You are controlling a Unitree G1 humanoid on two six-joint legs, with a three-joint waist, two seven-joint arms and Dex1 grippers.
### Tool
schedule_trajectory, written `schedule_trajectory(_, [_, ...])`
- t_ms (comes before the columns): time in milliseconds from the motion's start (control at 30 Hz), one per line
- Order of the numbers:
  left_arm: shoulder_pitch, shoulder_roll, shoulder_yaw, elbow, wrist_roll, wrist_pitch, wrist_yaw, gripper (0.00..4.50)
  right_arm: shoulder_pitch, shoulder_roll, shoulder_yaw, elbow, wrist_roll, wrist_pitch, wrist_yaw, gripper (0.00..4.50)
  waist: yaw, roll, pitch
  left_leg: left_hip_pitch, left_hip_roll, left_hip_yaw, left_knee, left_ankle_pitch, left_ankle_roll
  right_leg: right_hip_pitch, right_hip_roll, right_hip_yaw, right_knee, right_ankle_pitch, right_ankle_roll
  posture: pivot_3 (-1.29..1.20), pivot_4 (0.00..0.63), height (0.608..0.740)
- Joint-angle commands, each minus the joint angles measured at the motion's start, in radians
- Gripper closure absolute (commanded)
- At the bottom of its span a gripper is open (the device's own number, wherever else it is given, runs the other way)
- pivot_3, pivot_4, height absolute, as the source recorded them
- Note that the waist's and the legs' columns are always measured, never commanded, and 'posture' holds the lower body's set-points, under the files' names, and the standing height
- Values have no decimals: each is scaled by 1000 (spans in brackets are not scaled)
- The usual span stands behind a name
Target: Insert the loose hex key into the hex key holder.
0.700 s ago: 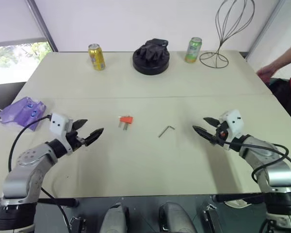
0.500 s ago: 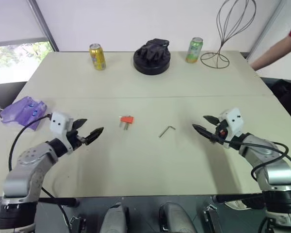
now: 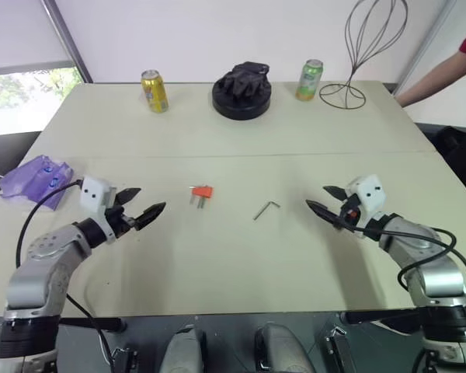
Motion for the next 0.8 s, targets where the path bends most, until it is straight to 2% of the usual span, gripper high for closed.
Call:
schedule_trajectory(33, [-7,21,22,2,7,-33,-21,60,-7,5,-8,-14,-1,-26,-4,1463,0,0,0,0,0,0,0,0,0,0,0,0,0,0,0,0,150,740])
schedule_trajectory(300, [-50,49,8,46,23,-62,-77,60,-42,11,13,11,-10,-44,8,1463,0,0,0,0,0,0,0,0,0,0,0,0,0,0,0,0,150,740])
schedule_trajectory(433, [-166,136,-49,104,30,-72,-235,60,-141,24,97,90,-41,-80,65,1463,-1,0,0,0,0,0,0,0,0,0,0,0,0,0,0,0,150,740])
schedule_trajectory(600, [-360,259,-152,214,56,-72,-465,60,-368,122,221,363,-102,-196,151,1463,-9,1,1,0,0,0,0,0,0,0,2,0,0,0,0,0,150,740])
schedule_trajectory(800, [-489,312,-210,341,113,-106,-585,60,-587,264,309,780,-197,-387,209,1463,-8,2,1,-1,1,1,0,0,0,-2,2,0,0,0,0,0,150,740])
